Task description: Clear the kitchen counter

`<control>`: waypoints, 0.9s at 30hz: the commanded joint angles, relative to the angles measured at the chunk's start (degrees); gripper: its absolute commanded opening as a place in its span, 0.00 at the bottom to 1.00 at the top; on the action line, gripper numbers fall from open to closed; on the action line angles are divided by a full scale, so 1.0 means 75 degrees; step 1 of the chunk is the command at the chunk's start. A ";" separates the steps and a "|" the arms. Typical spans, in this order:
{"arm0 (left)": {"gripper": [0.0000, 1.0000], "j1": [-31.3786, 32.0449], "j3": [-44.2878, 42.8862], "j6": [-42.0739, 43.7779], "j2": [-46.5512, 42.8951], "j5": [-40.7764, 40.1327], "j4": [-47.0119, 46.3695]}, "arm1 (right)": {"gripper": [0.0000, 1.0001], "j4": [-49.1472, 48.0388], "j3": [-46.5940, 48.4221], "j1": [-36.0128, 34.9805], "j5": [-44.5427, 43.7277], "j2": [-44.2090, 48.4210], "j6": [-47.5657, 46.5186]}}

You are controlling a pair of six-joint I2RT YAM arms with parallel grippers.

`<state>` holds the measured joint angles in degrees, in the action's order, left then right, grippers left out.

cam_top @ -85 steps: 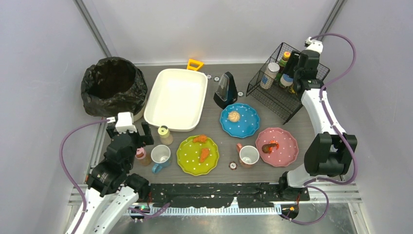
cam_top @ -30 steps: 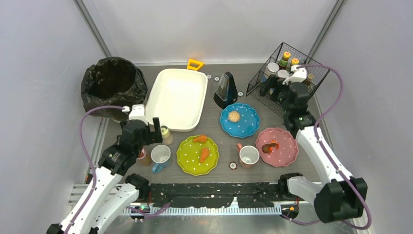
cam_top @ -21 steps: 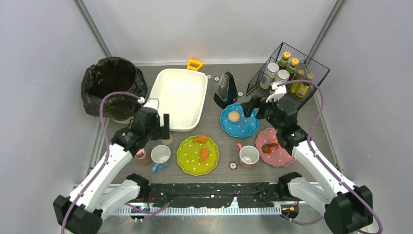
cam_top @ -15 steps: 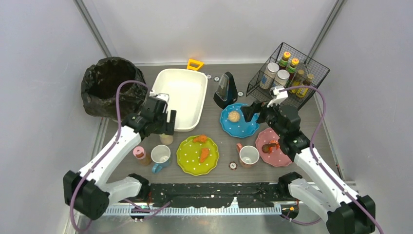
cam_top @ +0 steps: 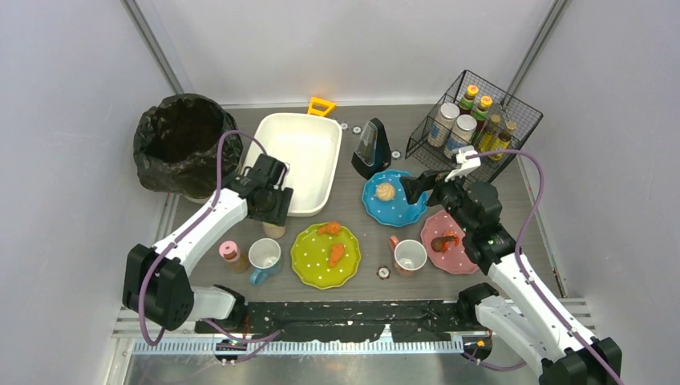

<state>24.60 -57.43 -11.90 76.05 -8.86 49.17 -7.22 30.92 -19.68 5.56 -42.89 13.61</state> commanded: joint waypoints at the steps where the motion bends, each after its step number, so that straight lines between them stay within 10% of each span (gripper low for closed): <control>1: 0.61 -0.0046 -0.0179 0.0034 -0.0130 0.0209 -0.0136 | 0.97 -0.0352 0.0016 -0.0028 0.0054 -0.0028 -0.0156; 18: 0.41 -0.0091 -0.0114 -0.0019 -0.0152 0.0277 -0.0407 | 0.99 -0.0742 -0.0155 -0.0197 0.0779 -0.0356 -0.0379; 27: 0.07 -0.0092 -0.0018 -0.0011 -0.0714 0.0487 -0.0436 | 1.00 -0.0932 -0.0075 -0.0983 0.1095 -0.0642 -0.0970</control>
<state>24.18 -57.30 -11.90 74.94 -6.81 48.25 -9.85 29.76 -23.94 11.55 -47.11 9.93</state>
